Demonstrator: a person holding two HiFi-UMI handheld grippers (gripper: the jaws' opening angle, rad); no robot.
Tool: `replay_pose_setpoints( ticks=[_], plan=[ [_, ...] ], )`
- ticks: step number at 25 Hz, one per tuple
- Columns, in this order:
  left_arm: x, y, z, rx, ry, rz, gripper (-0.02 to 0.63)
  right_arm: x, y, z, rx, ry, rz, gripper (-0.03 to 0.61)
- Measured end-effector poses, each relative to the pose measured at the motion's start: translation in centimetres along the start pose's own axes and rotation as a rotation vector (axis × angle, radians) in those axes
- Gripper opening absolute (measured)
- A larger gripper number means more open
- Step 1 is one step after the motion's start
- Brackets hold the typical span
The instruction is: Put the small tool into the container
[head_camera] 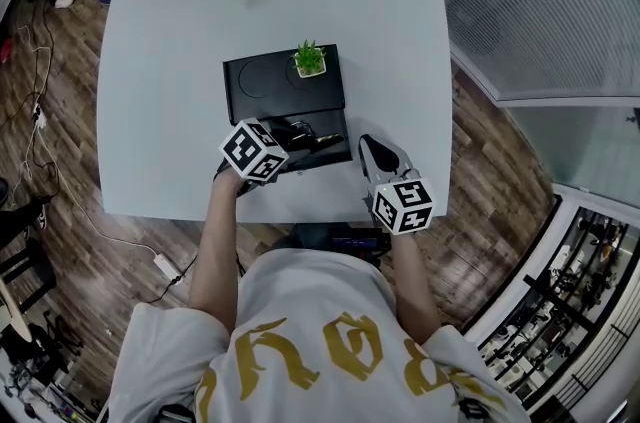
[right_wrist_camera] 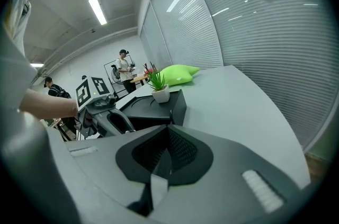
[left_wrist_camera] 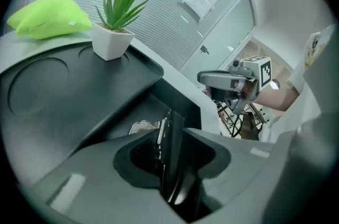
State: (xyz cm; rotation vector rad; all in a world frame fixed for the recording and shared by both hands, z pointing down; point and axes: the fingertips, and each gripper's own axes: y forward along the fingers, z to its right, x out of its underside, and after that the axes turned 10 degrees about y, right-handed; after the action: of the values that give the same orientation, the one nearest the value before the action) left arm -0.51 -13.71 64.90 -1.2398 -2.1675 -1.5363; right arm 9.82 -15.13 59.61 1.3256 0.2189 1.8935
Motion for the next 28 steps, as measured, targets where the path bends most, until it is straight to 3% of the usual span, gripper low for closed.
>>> replay_pose_setpoints(
  ticks=[4,7,13,17,21,24,28],
  plan=[
    [0.1,0.1,-0.1,0.044,-0.051,-0.011,0.257,-0.1,-0.3,0.2,0.009,-0.011,0.004,0.021],
    [-0.2,-0.3,-0.3,0.052,-0.077,0.011,0.264,0.0,-0.2,-0.1,0.006,-0.015,0.006,0.021],
    [-0.6,-1.2,-0.8,-0.048,0.019,-0.017,0.263,-0.5,0.0,-0.6,0.001,-0.016,0.016,0.021],
    [-0.6,-1.7,-0.9,-0.094,0.042,-0.010,0.254,-1.0,-0.2,-1.0,0.000,-0.023,0.028,0.021],
    [-1.5,-2.9,-1.3,-0.168,0.066,0.024,0.254,-1.8,-0.7,-1.7,-0.003,-0.031,0.045,0.021],
    [-2.5,-4.4,-1.0,-0.238,0.126,0.049,0.250,-2.8,-1.3,-2.6,-0.021,-0.018,0.074,0.021],
    [-4.1,-6.4,-0.2,-0.327,0.166,0.127,0.233,-3.9,-2.1,-3.7,-0.024,-0.035,0.117,0.021]
  ],
)
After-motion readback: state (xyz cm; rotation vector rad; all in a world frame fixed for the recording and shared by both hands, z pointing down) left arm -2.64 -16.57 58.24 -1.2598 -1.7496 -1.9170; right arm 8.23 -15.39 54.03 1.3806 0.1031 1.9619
